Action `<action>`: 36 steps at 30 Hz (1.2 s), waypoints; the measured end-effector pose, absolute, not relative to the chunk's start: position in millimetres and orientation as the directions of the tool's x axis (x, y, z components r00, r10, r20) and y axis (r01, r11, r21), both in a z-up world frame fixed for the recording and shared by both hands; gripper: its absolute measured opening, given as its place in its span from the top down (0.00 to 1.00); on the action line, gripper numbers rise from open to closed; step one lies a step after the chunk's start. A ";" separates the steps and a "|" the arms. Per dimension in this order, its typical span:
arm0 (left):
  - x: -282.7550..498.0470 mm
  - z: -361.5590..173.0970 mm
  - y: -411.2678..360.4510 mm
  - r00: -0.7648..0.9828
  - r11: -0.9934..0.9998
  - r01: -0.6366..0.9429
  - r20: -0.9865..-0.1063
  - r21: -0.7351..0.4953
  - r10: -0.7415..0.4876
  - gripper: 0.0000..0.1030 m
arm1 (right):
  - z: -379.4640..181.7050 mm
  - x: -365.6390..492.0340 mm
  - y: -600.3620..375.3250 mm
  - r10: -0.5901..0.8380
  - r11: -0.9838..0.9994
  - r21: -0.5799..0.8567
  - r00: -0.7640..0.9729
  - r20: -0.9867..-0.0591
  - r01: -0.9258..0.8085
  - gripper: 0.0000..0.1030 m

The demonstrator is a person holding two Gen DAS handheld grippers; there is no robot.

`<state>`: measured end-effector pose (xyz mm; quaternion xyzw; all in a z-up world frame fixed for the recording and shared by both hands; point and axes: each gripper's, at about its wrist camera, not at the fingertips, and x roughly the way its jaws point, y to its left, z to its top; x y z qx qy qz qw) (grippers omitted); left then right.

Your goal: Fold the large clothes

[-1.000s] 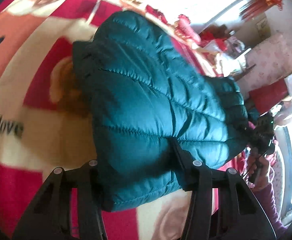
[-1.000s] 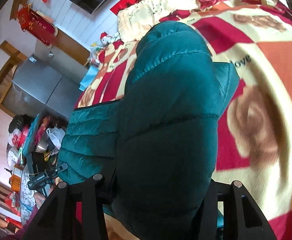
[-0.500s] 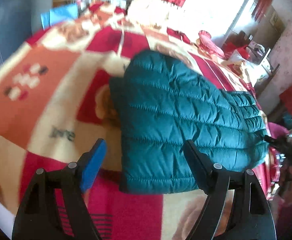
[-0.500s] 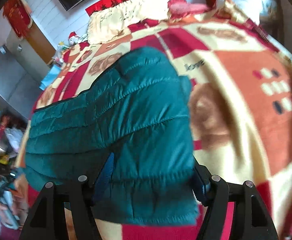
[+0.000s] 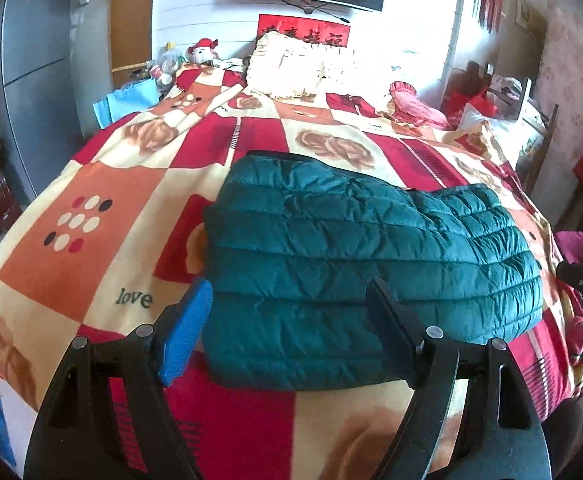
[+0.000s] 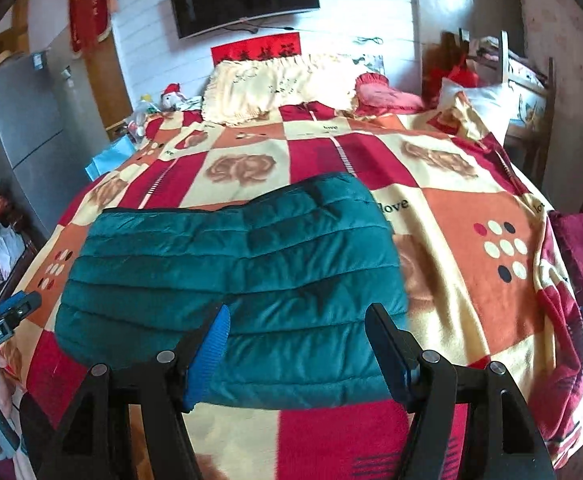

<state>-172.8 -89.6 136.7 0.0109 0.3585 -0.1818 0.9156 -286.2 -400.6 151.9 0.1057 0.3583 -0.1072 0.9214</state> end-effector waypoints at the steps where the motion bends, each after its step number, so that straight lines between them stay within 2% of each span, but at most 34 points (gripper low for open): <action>1: -175.7 136.5 -92.1 0.679 0.934 0.341 -0.660 -0.105 -0.322 0.23 | 151.1 -289.2 -392.9 -0.118 0.955 0.123 0.729 -0.675 0.269 0.34; 8: -194.7 137.1 -116.3 0.722 0.942 0.334 -0.636 -0.026 -0.273 0.23 | 141.2 -294.7 -364.0 -0.133 0.956 0.113 0.745 -0.653 0.270 0.34; 18: -209.7 135.3 -131.3 0.750 0.945 0.327 -0.604 -0.016 -0.270 0.23 | 140.5 -293.8 -337.0 -0.148 0.964 0.082 0.763 -0.630 0.255 0.34; 36: -205.1 122.3 -134.8 0.729 0.951 0.308 -0.633 -0.037 -0.261 0.23 | 137.6 -287.6 -313.5 -0.150 0.971 0.056 0.771 -0.619 0.234 0.34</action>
